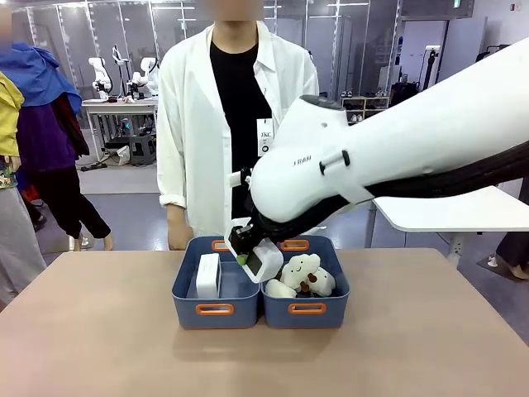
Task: Sort the digital clocks into the basket.
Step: Pick up the Digital clock from the table and place it into the empty Plastic storage basket.
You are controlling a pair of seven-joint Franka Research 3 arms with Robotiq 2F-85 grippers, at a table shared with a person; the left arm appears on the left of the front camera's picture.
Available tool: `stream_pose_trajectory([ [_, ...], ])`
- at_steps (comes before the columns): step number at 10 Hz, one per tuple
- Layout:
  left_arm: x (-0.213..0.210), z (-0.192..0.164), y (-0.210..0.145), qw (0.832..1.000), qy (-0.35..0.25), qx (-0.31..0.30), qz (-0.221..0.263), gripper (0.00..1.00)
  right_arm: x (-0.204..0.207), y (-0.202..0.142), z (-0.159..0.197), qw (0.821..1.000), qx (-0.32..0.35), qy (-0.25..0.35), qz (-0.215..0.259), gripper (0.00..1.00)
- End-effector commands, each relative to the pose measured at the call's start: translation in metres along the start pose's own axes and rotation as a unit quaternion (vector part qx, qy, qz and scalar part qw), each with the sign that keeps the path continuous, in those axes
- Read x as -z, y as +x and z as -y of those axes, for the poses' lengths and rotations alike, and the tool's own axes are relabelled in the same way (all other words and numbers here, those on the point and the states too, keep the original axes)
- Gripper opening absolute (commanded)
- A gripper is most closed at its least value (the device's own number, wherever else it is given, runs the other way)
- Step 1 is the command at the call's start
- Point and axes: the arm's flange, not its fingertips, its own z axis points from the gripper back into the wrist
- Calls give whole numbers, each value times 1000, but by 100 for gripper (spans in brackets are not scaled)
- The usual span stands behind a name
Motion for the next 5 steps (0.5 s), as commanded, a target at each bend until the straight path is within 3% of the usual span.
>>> stream_pose_trajectory([
  [1, -3, 0, -4, 1000, 4, 5, -5, 100, 19, 26, -7, 997, 74, -24, 7, 53],
  [4, -3, 0, -4, 1000, 4, 5, -5, 100, 53, 62, -4, 992, 122, 21, 34, 53],
  [5, -3, 0, -4, 1000, 4, 5, -5, 100, 77, 78, -4, 988, 147, 32, 21, 53],
])
